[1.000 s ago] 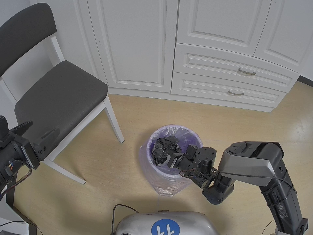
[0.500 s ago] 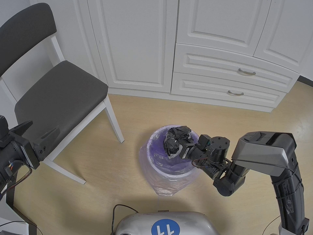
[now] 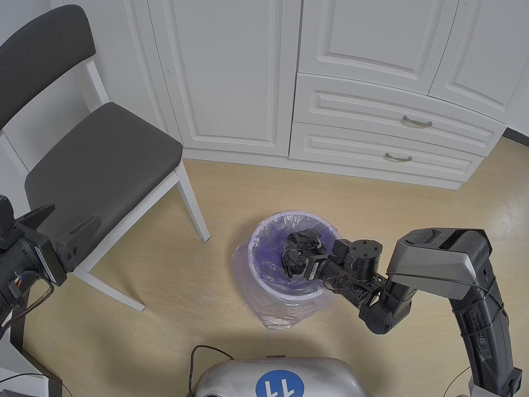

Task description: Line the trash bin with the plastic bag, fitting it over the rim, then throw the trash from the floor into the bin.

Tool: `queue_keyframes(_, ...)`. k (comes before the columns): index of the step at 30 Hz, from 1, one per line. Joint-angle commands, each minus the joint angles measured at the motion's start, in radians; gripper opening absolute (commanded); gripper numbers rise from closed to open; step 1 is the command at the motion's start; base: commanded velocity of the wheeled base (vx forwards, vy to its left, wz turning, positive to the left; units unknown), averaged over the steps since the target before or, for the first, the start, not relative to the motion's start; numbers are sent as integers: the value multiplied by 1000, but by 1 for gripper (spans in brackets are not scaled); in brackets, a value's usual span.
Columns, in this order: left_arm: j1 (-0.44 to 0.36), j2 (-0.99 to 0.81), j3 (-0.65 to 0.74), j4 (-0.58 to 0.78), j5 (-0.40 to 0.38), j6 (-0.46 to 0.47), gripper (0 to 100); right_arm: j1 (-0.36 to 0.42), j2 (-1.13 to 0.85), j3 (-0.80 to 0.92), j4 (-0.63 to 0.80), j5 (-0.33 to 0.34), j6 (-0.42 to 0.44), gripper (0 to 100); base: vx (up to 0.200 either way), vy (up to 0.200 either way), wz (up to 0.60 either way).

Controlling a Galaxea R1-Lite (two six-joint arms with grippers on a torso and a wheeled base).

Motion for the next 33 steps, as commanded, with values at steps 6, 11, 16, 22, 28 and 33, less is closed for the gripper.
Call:
queue_keyframes(6, 1, 3, 6, -2, 0, 1, 100, -3, 66, -21, 2, -1, -1, 0, 0, 0, 0)
queue_keyframes(11, 1, 3, 6, -2, 0, 1, 100, 3, 114, -76, -18, -14, 1, 0, 0, 0, 0)
queue_keyframes(16, 1, 5, 6, -2, 0, 1, 100, -3, 145, -150, -78, -39, 2, 0, 0, 0, 0)
queue_keyframes(22, 1, 5, 6, -2, 0, 1, 100, -5, 135, -175, -100, -68, 7, 0, 0, 0, 0)
queue_keyframes(28, 1, 3, 6, -3, 0, 1, 100, 6, 56, -66, -95, -54, -4, 0, 0, 0, 0)
queue_keyframes(33, 1, 3, 6, -2, 0, 1, 100, 27, 19, -20, -92, -48, -4, 0, 0, 0, 0)
